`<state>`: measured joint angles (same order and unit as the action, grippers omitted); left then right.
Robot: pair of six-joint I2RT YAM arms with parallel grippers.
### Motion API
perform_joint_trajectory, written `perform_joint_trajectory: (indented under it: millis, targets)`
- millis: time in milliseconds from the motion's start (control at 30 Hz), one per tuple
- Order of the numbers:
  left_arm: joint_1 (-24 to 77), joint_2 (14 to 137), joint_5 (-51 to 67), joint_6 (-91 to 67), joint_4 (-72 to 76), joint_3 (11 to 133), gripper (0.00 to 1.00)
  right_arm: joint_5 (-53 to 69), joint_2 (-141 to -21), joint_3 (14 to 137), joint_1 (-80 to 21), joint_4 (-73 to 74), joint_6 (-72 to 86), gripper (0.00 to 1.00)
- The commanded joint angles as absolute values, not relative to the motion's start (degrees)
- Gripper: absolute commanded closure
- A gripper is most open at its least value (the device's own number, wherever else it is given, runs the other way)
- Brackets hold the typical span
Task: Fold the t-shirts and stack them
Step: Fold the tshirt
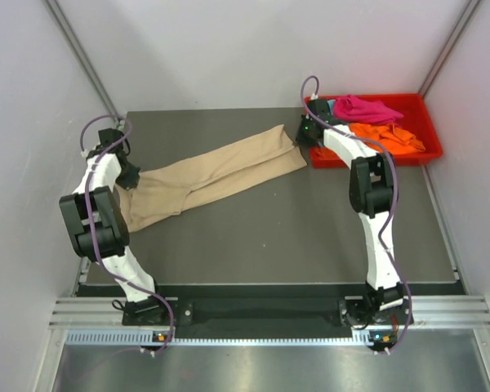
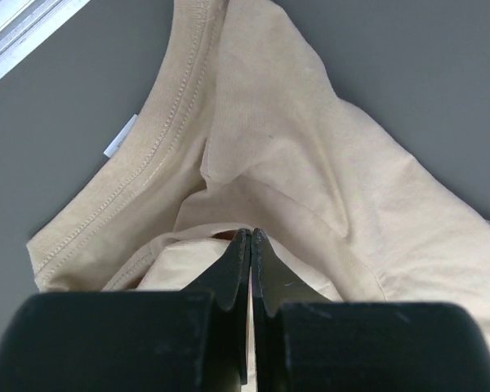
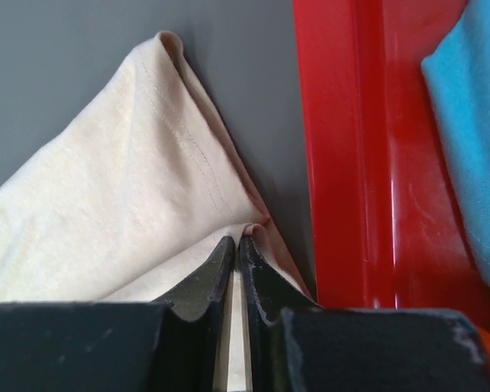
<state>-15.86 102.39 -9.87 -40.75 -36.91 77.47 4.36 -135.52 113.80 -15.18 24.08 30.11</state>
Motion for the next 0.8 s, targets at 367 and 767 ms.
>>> perform_joint_trajectory:
  millis: [367,767]
  targets:
    - [-16.0,91.4,-17.3,-34.4,-42.5,79.4,0.44,-1.1,-127.9,120.5,-15.5,34.0,20.0,0.38]
    - [-19.1,76.4,-12.0,-40.7,-42.1,54.0,0.45,10.6,-113.2,90.4,-18.8,24.4,28.2,0.21]
